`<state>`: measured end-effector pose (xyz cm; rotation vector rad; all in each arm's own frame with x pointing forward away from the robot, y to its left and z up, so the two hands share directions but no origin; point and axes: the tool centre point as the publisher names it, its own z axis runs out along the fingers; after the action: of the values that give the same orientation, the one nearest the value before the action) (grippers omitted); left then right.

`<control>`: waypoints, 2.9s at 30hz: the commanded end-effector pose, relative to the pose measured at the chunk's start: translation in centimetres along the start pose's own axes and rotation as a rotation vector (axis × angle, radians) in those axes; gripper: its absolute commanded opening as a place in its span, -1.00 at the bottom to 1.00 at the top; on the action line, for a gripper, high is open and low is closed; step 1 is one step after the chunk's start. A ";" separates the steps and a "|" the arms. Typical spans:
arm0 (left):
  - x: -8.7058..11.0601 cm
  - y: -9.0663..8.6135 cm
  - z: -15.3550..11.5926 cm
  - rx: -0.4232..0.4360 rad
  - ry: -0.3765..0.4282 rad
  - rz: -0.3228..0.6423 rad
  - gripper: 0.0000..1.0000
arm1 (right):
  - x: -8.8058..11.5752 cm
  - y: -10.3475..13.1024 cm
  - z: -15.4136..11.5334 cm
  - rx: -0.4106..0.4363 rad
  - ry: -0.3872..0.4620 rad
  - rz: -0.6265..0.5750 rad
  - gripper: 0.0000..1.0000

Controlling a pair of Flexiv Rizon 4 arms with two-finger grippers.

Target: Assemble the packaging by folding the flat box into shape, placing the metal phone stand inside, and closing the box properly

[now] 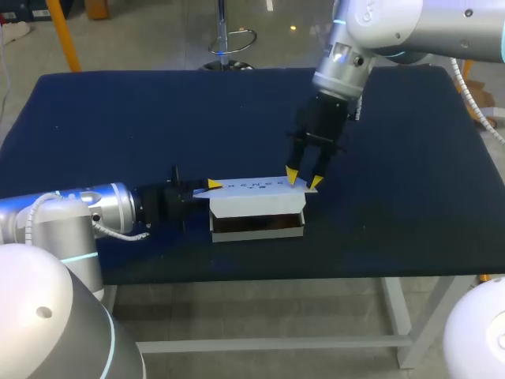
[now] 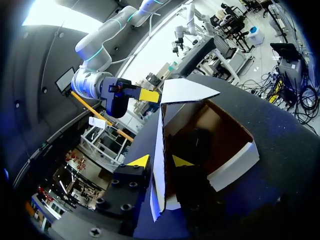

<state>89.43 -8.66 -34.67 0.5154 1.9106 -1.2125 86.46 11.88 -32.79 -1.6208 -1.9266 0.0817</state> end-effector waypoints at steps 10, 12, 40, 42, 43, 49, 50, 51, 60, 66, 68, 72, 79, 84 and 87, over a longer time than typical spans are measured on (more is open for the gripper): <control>-0.2 -0.6 -1.9 -0.003 -0.031 -0.003 -0.22 | -0.2 0.0 0.7 -0.008 -0.006 -0.013 -0.04; -0.2 -0.6 -2.4 -0.007 -0.033 -0.005 -0.18 | -0.2 0.0 0.8 -0.009 -0.006 -0.013 -0.04; -2.6 -2.6 -11.1 -0.462 0.350 -0.207 1.00 | -0.5 -0.1 1.5 -0.047 -0.003 -0.011 -0.07; -3.0 -2.6 -11.1 -0.541 0.307 -0.202 1.00 | -0.5 -0.1 1.5 -0.049 -0.003 -0.010 -0.07; -3.0 -2.6 -11.1 -0.541 0.307 -0.202 1.00 | -0.5 -0.1 1.5 -0.050 -0.003 -0.011 -0.07; -3.0 -2.6 -11.1 -0.541 0.307 -0.202 1.00 | -0.6 -0.1 1.5 -0.054 -0.001 -0.011 -0.07; -3.0 -2.6 -11.1 -0.541 0.307 -0.202 1.00 | -0.6 -0.1 1.5 -0.055 -0.002 -0.009 -0.08; -3.0 -2.6 -11.1 -0.541 0.307 -0.202 1.00 | -0.7 -0.1 1.5 -0.056 -0.001 -0.008 -0.08; -4.7 -3.8 -9.2 -0.654 0.302 -0.518 1.00 | -1.1 -0.1 1.8 -0.064 0.010 0.001 -0.12; -6.5 -3.8 -8.7 -0.726 0.297 -0.861 1.00 | -1.2 0.0 1.9 -0.065 0.015 0.004 -0.14; -6.5 -3.8 -8.7 -0.726 0.297 -0.861 1.00 | -1.2 0.0 1.9 -0.067 0.017 0.004 -0.14; -6.5 -3.8 -8.7 -0.726 0.297 -0.861 1.00 | -1.1 0.1 2.0 -0.067 0.016 -0.001 -0.15; -7.4 -3.5 -7.2 -0.732 0.380 -1.054 1.00 | -0.9 0.1 2.0 -0.079 0.011 0.002 -0.15; -7.6 -3.5 -4.8 -0.926 0.381 -1.398 1.00 | -1.2 0.0 2.1 -0.084 0.013 0.010 -0.17; -7.4 -3.2 -4.6 -0.981 0.375 -1.557 1.00 | -1.2 0.0 2.2 -0.086 0.016 0.012 -0.18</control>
<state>88.57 -4.91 -25.48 -0.9800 2.7202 -1.0675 85.80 11.59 -34.95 -1.6801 -1.9327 0.0002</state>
